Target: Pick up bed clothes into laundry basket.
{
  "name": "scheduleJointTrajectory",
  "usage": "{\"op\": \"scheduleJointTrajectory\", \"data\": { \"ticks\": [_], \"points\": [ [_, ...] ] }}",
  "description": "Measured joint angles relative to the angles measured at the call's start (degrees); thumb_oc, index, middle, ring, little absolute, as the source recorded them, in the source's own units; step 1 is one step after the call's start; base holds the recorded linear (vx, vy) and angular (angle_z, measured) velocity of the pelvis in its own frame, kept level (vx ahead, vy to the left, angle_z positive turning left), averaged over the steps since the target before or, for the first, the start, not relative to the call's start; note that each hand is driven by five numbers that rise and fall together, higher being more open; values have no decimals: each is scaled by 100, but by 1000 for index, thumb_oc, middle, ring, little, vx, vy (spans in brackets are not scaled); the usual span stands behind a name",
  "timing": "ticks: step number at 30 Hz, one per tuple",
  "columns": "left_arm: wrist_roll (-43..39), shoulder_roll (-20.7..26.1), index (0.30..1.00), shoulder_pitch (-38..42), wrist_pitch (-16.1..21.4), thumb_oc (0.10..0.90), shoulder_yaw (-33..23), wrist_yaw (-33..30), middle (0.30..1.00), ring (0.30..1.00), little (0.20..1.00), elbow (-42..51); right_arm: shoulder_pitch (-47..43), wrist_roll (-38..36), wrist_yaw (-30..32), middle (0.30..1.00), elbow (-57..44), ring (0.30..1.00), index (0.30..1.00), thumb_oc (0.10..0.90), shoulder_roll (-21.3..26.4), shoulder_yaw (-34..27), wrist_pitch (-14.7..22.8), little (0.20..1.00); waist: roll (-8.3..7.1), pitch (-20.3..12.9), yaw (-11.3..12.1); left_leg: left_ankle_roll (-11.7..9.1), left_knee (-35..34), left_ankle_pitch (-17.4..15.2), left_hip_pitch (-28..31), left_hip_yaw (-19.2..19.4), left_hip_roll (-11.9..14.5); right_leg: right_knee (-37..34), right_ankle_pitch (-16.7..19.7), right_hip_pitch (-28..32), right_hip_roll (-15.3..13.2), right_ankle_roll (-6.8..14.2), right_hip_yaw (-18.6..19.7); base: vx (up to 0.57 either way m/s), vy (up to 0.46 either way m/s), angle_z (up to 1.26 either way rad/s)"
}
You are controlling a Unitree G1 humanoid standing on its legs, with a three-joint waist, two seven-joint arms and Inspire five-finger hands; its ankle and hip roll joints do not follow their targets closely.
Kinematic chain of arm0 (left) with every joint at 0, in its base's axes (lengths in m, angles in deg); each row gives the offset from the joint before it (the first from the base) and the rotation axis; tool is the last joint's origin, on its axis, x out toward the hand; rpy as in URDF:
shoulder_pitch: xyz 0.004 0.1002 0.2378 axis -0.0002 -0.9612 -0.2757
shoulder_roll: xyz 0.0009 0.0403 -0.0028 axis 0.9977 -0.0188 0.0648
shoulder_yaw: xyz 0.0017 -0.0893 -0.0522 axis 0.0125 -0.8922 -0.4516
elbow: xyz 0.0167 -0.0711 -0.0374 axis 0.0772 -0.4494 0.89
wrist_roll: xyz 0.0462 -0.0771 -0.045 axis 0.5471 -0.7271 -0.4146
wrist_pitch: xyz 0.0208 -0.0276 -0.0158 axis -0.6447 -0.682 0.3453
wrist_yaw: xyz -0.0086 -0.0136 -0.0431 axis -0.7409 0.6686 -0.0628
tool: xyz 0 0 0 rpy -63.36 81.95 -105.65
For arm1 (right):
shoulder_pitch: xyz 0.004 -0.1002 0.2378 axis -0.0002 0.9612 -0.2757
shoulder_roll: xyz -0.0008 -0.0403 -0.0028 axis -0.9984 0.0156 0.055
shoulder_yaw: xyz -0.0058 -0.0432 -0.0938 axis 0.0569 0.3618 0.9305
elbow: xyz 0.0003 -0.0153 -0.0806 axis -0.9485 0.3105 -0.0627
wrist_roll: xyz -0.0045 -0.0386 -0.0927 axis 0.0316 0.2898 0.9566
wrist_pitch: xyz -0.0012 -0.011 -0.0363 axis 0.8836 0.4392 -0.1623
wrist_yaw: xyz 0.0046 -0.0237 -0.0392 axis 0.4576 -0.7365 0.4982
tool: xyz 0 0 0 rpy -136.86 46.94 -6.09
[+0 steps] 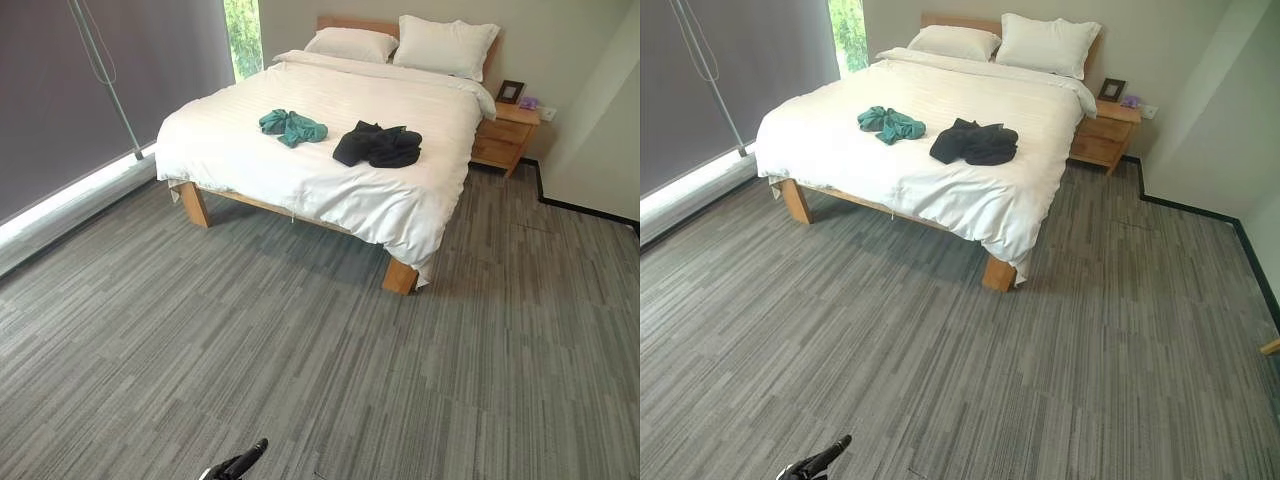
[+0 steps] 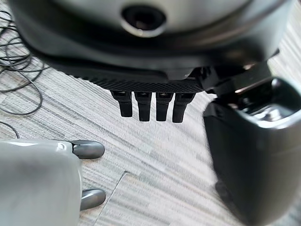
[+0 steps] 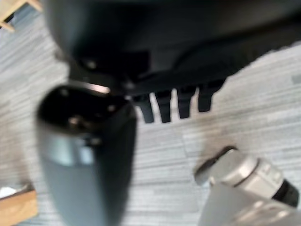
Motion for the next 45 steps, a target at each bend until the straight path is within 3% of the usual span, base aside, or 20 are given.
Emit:
{"op": "scheduleJointTrajectory", "data": {
  "ticks": [8,10,12,13,17,18,20,22,24,26,27,29,38,45],
  "points": [
    [54,54,900,-8,-8,800,-58,72,900,900,900,-160,-93,-66,-20,900,0,900,900,800,3,-57,-1,900,-11,9,-3,-20,-140,39,151,29,8,-233,70,178,-5,10,47,15,1,-2],
    [48,182,900,8,-19,800,-80,97,900,900,900,-168,-196,-758,-137,900,-8,900,900,800,24,-725,-28,900,6,5,-25,-20,-203,46,214,70,11,-292,77,226,-9,25,81,11,9,-10],
    [50,400,900,85,-83,800,-13,98,900,900,900,-85,-346,-1209,-139,900,-120,900,900,800,178,-818,-96,900,11,26,-110,-14,-204,50,209,95,5,-329,121,227,-18,46,108,-25,22,-9],
    [51,607,900,202,-238,800,161,183,900,900,900,124,-396,-1220,-126,900,-493,900,900,800,397,-778,-241,900,34,44,-131,6,-212,65,183,132,-2,-340,157,192,-17,60,162,-35,19,-14],
    [48,1222,900,899,-255,800,579,208,900,900,900,771,-544,-1158,-102,900,-2065,900,900,800,1216,-542,-56,900,131,172,-147,46,-253,129,194,212,-19,-381,239,197,-47,129,218,-31,16,-9],
    [43,1335,900,1051,-116,800,574,212,900,900,900,952,-637,-1127,-165,900,-2311,900,900,800,1328,-568,110,900,143,178,-155,46,-266,145,198,210,-19,-441,276,220,-56,164,220,-34,10,-3],
    [-10,1582,900,1028,-442,800,627,161,900,900,900,2279,-379,-1011,51,900,-3806,900,900,800,1479,-732,-67,900,154,218,-137,48,-265,158,184,197,-27,-505,312,242,-67,129,209,-25,7,4],
    [-197,1830,900,752,-133,800,595,236,900,900,900,3985,94,-807,-159,900,-5422,900,900,800,1556,-738,290,900,178,296,-137,34,-265,175,156,171,-22,-591,388,265,-71,160,199,13,0,9],
    [-286,1705,900,723,-40,800,482,230,900,900,900,4792,15,-488,-262,900,-5809,900,900,800,1488,-643,348,900,172,286,-140,25,-269,158,234,110,-20,-684,396,436,-77,166,184,22,-7,8],
    [-283,1545,900,760,101,800,411,216,900,900,900,5075,-81,-229,-249,900,-5838,900,900,800,1417,-650,381,900,173,288,-118,21,-276,152,211,92,-19,-730,396,433,-77,166,182,28,-12,4],
    [-302,1255,900,541,200,800,67,120,900,900,900,5247,-44,32,-208,900,-5843,900,900,800,1267,-671,414,900,171,291,-153,22,-272,153,226,102,-19,-764,426,420,-77,141,204,0,0,0],
    [-369,955,900,252,233,800,-118,-58,900,900,900,5229,186,482,-98,900,-5842,900,900,800,1106,-644,409,900,169,292,-142,22,-271,153,221,100,-13,-788,431,426,-75,136,207,15,0,-2],
    [-289,857,900,-682,41,800,-96,-71,900,900,900,5007,634,686,35,900,-5656,900,900,800,705,-565,399,900,76,400,-138,22,-284,152,206,175,-8,-823,445,404,-77,176,284,17,4,-4],
    [-295,854,900,-671,55,800,-261,-214,900,900,900,5075,430,670,55,900,-5680,900,900,800,708,-372,416,900,82,429,-116,24,-266,155,144,344,8,-741,476,249,-40,171,448,-12,9,-14]
  ]
}}
